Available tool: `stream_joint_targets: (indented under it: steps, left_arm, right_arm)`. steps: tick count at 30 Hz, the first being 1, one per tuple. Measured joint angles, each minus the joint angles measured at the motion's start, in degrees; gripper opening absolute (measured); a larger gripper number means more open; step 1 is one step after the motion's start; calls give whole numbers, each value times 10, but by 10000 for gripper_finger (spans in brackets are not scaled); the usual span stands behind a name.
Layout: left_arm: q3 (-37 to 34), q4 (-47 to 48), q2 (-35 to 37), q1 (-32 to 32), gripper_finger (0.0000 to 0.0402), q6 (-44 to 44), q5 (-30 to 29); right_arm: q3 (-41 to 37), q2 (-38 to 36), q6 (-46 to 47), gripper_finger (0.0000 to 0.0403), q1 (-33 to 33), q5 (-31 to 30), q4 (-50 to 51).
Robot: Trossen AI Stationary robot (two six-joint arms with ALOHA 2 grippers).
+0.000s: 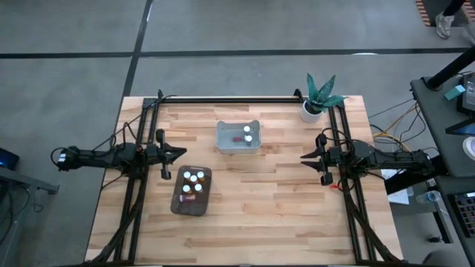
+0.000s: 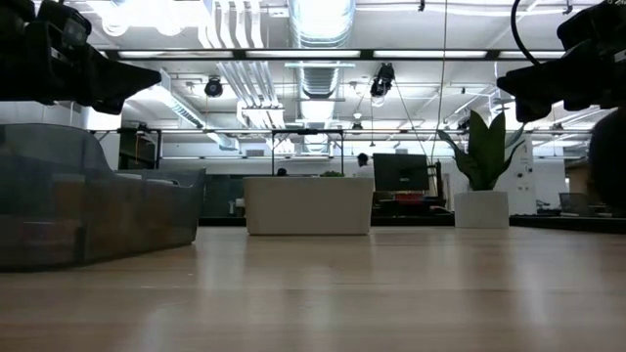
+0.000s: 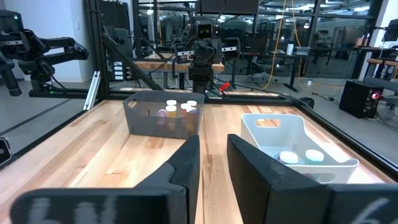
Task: Pick and place medicine bottles into bin by pill shape (circle, oval)
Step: Return to Home Position
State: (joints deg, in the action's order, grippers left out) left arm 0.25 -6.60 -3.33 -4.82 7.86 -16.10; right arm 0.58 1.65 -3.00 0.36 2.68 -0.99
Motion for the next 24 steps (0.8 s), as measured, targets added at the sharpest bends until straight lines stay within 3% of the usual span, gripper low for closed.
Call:
stream_joint_targets:
  steps: [24]
  left_arm:
    - [0,0,0,0,5,0,0]
  right_arm:
    - [0,0,0,83,0,0,-1]
